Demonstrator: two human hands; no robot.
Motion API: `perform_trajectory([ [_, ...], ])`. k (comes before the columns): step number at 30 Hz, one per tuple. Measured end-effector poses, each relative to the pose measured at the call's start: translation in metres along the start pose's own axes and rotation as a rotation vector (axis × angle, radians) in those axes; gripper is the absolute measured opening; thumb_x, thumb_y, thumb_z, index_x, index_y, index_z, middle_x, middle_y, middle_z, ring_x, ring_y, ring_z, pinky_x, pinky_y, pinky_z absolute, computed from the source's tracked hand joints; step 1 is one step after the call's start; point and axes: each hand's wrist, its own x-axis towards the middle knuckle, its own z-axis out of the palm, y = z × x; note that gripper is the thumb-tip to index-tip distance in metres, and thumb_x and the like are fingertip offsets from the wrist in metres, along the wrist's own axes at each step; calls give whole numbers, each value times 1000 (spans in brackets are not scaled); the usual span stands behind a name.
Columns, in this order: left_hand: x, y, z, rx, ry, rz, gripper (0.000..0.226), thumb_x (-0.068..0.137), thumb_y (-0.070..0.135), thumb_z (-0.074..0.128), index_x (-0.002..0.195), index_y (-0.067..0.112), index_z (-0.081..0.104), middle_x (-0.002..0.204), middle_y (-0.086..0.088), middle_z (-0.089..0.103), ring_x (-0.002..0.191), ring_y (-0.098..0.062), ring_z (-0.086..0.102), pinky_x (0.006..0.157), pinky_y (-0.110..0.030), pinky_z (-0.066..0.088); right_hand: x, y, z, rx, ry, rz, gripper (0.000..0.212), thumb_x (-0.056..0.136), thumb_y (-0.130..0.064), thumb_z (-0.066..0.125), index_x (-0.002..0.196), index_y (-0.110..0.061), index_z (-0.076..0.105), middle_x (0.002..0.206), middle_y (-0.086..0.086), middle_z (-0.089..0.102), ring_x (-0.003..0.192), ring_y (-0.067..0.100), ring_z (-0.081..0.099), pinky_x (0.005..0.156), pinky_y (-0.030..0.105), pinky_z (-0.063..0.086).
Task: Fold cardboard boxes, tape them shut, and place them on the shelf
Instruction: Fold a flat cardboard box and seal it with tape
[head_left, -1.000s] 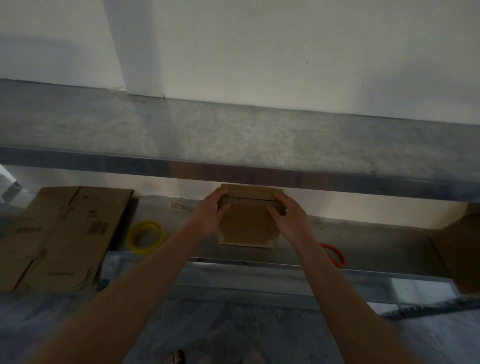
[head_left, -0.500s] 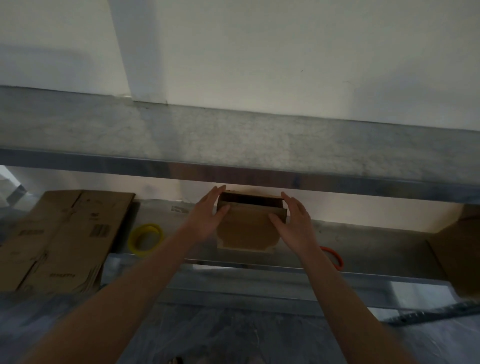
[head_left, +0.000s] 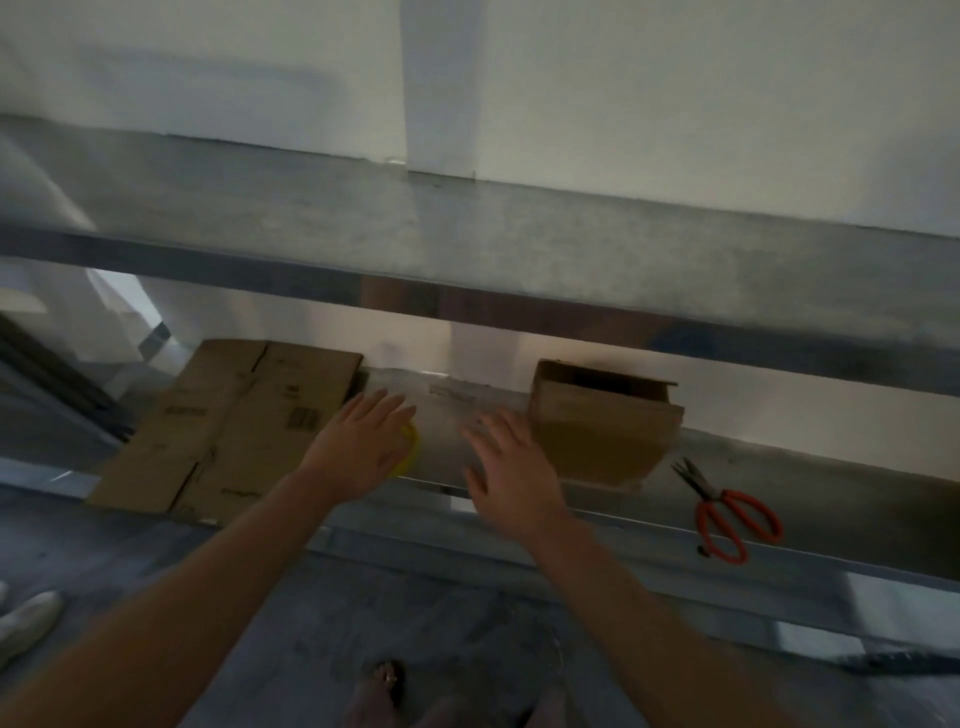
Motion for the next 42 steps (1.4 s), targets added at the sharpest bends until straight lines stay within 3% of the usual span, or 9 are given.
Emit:
perform_trajectory([
  [4, -15, -48, 29, 6, -102, 24, 67, 91, 55, 23, 144, 18, 40, 149, -7, 41, 140, -31, 34, 113, -47, 27, 14, -30, 67, -33, -94, 153, 62, 67, -40, 83, 122, -17, 67, 124, 8, 66, 116, 31, 62, 99, 47, 47],
  [10, -11, -78, 66, 17, -209, 133, 72, 87, 54, 12, 147, 21, 36, 155, -3, 27, 144, -26, 25, 116, -43, 18, 29, -55, 123, -36, -205, 371, 64, 71, -44, 61, 129, -16, 63, 121, 10, 67, 107, 31, 65, 96, 46, 50],
  [14, -4, -81, 82, 93, -109, 241, 43, 79, 47, 55, 113, 25, 67, 126, -4, 63, 118, -27, 59, 98, -44, 46, 47, -56, 132, 92, -160, 518, 65, 82, -29, 61, 143, -13, 48, 137, 14, 55, 126, 35, 51, 109, 46, 38],
  [16, -1, -78, 85, 49, -65, 287, 38, 77, 45, 53, 107, 27, 68, 119, 0, 65, 114, -24, 61, 95, -40, 49, 57, -53, 132, 120, -196, 532, 60, 85, -27, 63, 141, -13, 49, 140, 13, 51, 130, 35, 45, 112, 43, 33],
  [21, 9, -75, 97, -17, -4, 312, 37, 65, 39, 78, 98, 26, 68, 101, 6, 67, 105, -19, 64, 91, -35, 52, 66, -48, 138, 120, -171, 558, 20, 84, -25, 66, 102, -18, 66, 117, 6, 60, 110, 31, 55, 92, 40, 46],
  [25, 13, -76, 104, -62, 82, 325, 20, 78, 34, 57, 94, 25, 65, 96, 5, 66, 102, -18, 63, 91, -32, 51, 69, -46, 137, 98, -160, 557, 13, 87, -28, 61, 98, -22, 65, 111, 1, 59, 104, 27, 56, 87, 36, 46],
  [28, 15, -77, 106, -101, 69, 343, 30, 81, 35, 40, 94, 24, 65, 96, 5, 65, 101, -18, 63, 91, -31, 51, 73, -47, 135, 110, -167, 573, 17, 90, -33, 56, 103, -23, 62, 112, 1, 58, 107, 26, 54, 89, 36, 43],
  [35, 16, -76, 105, -130, 125, 346, 30, 81, 34, 39, 92, 25, 66, 94, 7, 63, 98, -14, 61, 90, -28, 50, 75, -41, 139, 64, -170, 538, 20, 91, -37, 51, 105, -25, 61, 112, -1, 57, 110, 23, 50, 91, 36, 42],
  [42, 16, -77, 108, -136, 109, 317, 30, 86, 35, 38, 96, 25, 64, 98, 6, 63, 102, -16, 58, 96, -31, 46, 79, -39, 137, 22, -100, 493, 7, 89, -27, 60, 89, -22, 65, 94, 2, 63, 94, 26, 58, 76, 36, 46],
])
